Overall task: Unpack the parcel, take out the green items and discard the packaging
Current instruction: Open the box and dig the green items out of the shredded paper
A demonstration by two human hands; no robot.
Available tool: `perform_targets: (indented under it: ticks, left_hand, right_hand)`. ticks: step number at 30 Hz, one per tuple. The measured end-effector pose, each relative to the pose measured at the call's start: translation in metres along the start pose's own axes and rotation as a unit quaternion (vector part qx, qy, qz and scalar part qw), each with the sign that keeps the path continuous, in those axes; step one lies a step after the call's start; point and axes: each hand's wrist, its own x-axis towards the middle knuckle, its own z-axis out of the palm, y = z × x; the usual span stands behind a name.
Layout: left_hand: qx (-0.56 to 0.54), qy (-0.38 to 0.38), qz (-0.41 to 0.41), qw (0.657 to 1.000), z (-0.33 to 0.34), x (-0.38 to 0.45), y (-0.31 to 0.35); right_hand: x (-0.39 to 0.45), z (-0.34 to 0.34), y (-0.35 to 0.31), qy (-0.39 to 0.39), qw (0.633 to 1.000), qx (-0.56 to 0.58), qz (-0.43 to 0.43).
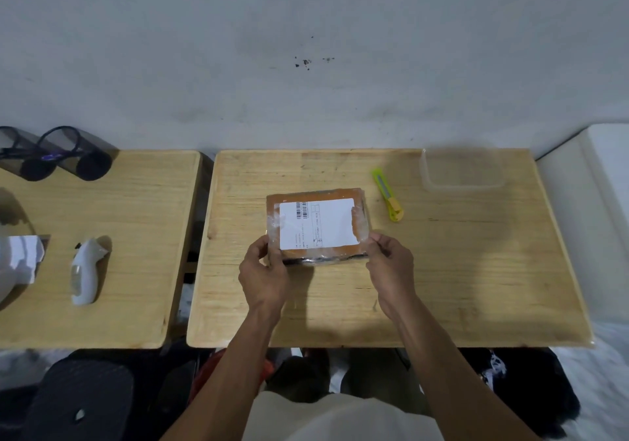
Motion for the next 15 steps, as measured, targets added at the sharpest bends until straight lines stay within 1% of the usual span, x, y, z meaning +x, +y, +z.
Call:
perform_targets:
  ticks: [3, 6, 8, 12, 15]
  left_hand:
    - [-0.022, -0.019, 0.021, 0.999, -0.003, -0.001, 0.006]
    - [-0.044, -0.037, 0.04, 0.998, -0.006, -0.002, 0.009]
    - [-0.042, -0.045, 0.056, 0.997, -0.009, -0.001, 0.007]
    - [-0.056, -0.057, 0.099, 0.992, -0.019, 0.008, 0.015]
    - [-0.064, -0.051, 0.134, 0.988, -0.022, 0.018, 0.033]
  right_hand:
    - [0.0, 0.003, -0.002, -0.001, 1.0, 0.028, 0.005]
    - [-0.003, 0.005, -0.008, 0.008, 0.999, 0.03, -0.027]
    - [-0.005, 0.004, -0.01, 0.014, 0.998, 0.018, -0.063]
    - [-0.005, 0.004, -0.016, 0.028, 0.986, -0.044, -0.162]
    - [0.004, 0.008, -0.028, 0.05, 0.976, -0.06, -0.206]
